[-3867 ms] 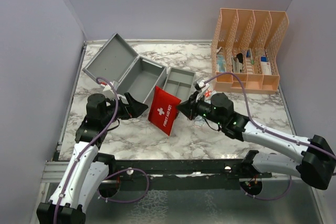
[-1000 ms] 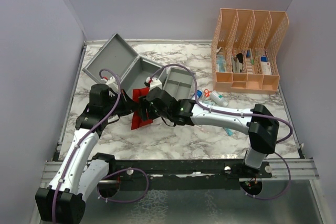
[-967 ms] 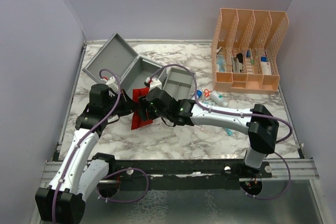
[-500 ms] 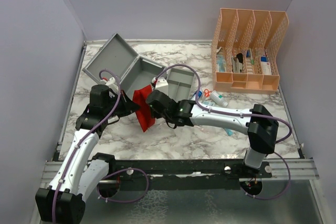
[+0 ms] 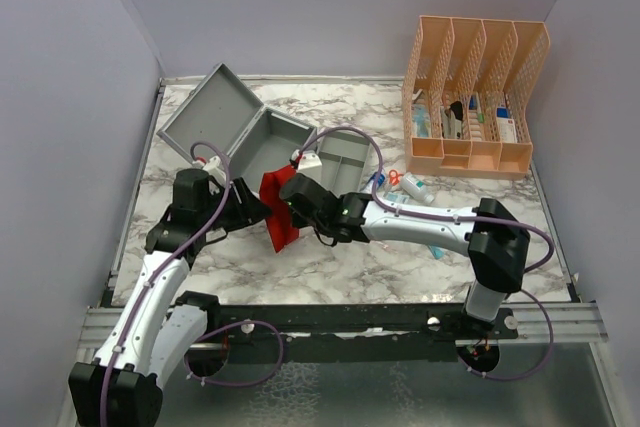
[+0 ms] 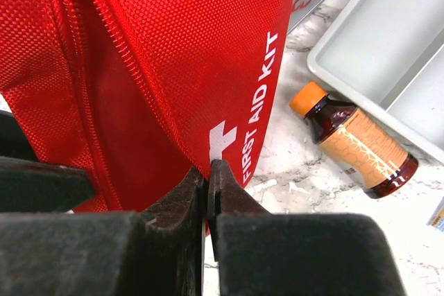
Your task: Organize the medicine kit
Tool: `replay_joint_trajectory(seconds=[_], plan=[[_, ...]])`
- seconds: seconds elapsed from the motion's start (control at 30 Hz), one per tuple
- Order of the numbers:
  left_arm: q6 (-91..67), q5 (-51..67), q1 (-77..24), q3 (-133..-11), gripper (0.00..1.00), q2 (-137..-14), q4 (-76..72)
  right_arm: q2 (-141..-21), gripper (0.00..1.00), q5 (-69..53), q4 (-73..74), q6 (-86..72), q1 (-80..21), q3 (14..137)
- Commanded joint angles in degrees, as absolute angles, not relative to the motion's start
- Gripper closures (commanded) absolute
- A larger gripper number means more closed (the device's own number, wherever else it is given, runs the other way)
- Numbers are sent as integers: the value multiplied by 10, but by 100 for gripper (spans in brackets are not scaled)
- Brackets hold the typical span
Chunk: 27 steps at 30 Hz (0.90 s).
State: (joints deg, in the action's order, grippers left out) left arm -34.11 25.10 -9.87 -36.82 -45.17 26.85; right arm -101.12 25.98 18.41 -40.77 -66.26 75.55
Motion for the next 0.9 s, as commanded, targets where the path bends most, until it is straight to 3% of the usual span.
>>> replay_joint_trajectory(seconds=[0.0, 0.23, 0.5, 0.57, 0.6, 0.77, 0.87], plan=[[-346, 288, -100, -345, 48, -424, 275, -984, 99, 235, 160, -448, -662, 749], [-354, 333, -100, -333, 51, -395, 274, -982, 99, 200, 156, -480, -663, 747], [-339, 282, -100, -360, 97, -404, 293, -959, 99, 152, 128, -492, -647, 701], [-331, 269, -100, -369, 100, -408, 304, -946, 99, 156, 129, -492, -647, 689], [-326, 264, -100, -373, 100, -408, 310, -942, 97, 161, 136, -492, -647, 684], [-303, 244, -100, -396, 100, -412, 343, -925, 63, 201, 181, -501, -646, 666], [-297, 244, -100, -403, 100, -416, 351, -915, 51, 216, 209, -503, -646, 670]])
